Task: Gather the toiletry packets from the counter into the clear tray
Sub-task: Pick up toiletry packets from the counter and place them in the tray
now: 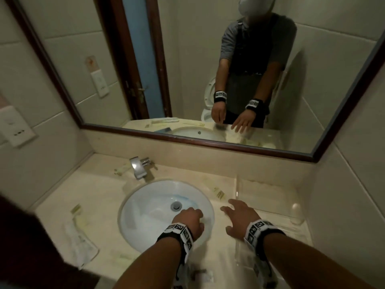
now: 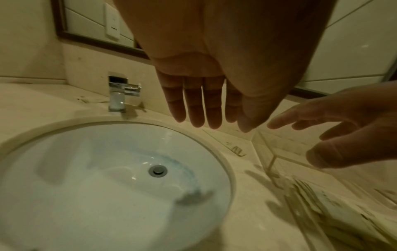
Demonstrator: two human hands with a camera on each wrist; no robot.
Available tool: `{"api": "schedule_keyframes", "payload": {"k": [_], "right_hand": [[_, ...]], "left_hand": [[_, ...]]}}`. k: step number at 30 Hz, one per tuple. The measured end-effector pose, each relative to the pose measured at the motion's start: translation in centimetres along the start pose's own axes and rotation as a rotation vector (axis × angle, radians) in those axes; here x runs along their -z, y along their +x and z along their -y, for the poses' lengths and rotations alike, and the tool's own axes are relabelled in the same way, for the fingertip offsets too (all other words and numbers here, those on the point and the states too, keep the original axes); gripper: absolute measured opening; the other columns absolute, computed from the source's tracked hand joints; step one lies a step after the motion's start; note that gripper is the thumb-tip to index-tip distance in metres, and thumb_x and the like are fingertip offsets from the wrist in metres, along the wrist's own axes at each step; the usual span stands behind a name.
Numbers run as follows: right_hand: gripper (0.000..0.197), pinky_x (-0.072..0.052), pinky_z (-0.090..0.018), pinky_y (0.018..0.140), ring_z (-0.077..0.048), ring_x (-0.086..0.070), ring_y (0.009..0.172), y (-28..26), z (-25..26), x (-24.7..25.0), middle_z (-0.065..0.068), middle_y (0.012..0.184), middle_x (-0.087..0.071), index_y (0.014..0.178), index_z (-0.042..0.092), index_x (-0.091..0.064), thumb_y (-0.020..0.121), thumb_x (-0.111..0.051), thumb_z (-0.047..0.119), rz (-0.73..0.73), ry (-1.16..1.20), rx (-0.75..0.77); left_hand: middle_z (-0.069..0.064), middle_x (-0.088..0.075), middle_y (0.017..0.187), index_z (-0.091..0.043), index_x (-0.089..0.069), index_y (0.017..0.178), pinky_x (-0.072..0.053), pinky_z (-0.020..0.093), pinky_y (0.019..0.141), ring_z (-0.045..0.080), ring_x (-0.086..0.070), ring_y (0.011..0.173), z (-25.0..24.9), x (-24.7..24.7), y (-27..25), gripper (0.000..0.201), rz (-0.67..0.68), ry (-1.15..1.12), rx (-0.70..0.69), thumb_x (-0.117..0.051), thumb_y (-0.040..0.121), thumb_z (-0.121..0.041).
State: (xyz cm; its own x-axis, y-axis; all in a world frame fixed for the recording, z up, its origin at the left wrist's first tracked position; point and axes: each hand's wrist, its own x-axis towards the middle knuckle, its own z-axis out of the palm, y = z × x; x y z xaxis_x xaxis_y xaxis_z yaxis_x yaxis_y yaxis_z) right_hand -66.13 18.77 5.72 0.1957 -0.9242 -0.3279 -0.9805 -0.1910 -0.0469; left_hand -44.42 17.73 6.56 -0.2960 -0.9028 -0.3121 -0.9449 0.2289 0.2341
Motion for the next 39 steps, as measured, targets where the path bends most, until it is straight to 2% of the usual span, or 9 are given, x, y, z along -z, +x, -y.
{"api": "schedule_keyframes", "payload": {"k": [6,11,17,21,26,30,33,39], "right_hand": [[0.080,-0.027,-0.040,0.118,-0.027,-0.013,0.151,1.6,7.0,0.9,-0.005,0.166,-0.007,0.156,0.034,-0.021,0.086,-0.055,0.053,0.001,-0.024,0.071],[0.077,-0.026,-0.040,0.118,-0.026,-0.011,0.151,2.9,14.2,1.8,-0.003,0.166,-0.005,0.155,0.036,-0.021,0.088,-0.055,0.051,-0.011,-0.035,0.115],[0.076,-0.027,-0.041,0.117,-0.024,-0.013,0.150,4.3,22.6,2.4,0.000,0.165,-0.007,0.155,0.037,-0.021,0.087,-0.056,0.049,-0.021,-0.028,0.174],[0.077,-0.024,-0.041,0.120,-0.025,-0.011,0.151,5.3,26.7,2.1,-0.001,0.166,-0.007,0.155,0.038,-0.020,0.087,-0.054,0.051,-0.005,-0.031,0.195],[0.075,-0.015,-0.042,0.122,-0.027,-0.011,0.151,6.1,29.4,2.1,-0.001,0.166,-0.006,0.156,0.037,-0.021,0.089,-0.053,0.051,0.014,-0.065,0.245],[0.076,-0.023,-0.047,0.119,-0.022,-0.011,0.151,8.9,30.2,3.5,0.001,0.166,-0.005,0.154,0.040,-0.020,0.086,-0.053,0.053,0.001,-0.026,0.279],[0.077,-0.026,-0.041,0.119,-0.025,-0.013,0.151,11.3,30.3,5.2,0.001,0.166,-0.006,0.155,0.040,-0.020,0.087,-0.055,0.051,-0.019,0.017,0.287],[0.076,-0.029,-0.040,0.117,-0.025,-0.014,0.150,15.6,30.7,7.8,0.001,0.166,-0.007,0.156,0.038,-0.020,0.090,-0.055,0.049,0.010,0.042,0.300]], "left_hand": [[0.003,-0.056,0.134,-0.026,-0.057,0.130,-0.044,0.035,0.100,0.025,-0.052,0.123,6.8,1.7,-3.6,0.038,-0.049,-0.038,0.085,-0.050,0.095,-0.040],[0.000,-0.053,0.135,-0.030,-0.052,0.135,-0.042,0.033,0.100,0.022,-0.050,0.124,13.9,3.0,-6.7,0.041,-0.099,-0.081,0.167,-0.050,0.096,-0.042],[0.001,-0.052,0.137,-0.028,-0.052,0.136,-0.043,0.032,0.099,0.022,-0.052,0.124,21.6,3.4,-9.9,0.043,-0.087,-0.140,0.251,-0.049,0.096,-0.043],[0.002,-0.053,0.135,-0.028,-0.053,0.135,-0.046,0.033,0.099,0.023,-0.053,0.121,25.0,4.1,-10.8,0.043,-0.089,-0.147,0.287,-0.049,0.095,-0.044],[0.002,-0.053,0.134,-0.029,-0.052,0.135,-0.046,0.033,0.097,0.023,-0.054,0.120,27.4,5.2,-10.7,0.043,-0.094,-0.141,0.306,-0.048,0.095,-0.044],[0.003,-0.052,0.136,-0.028,-0.052,0.136,-0.045,0.034,0.097,0.024,-0.053,0.122,28.8,6.7,-9.4,0.043,-0.120,-0.113,0.328,-0.048,0.096,-0.044],[0.003,-0.052,0.136,-0.027,-0.052,0.135,-0.045,0.035,0.097,0.025,-0.053,0.122,29.4,7.7,-8.1,0.042,-0.122,-0.088,0.347,-0.047,0.097,-0.043],[0.006,-0.053,0.133,-0.025,-0.054,0.133,-0.046,0.036,0.096,0.027,-0.054,0.120,29.9,9.5,-4.7,0.041,-0.107,-0.095,0.351,-0.049,0.095,-0.040]]}}
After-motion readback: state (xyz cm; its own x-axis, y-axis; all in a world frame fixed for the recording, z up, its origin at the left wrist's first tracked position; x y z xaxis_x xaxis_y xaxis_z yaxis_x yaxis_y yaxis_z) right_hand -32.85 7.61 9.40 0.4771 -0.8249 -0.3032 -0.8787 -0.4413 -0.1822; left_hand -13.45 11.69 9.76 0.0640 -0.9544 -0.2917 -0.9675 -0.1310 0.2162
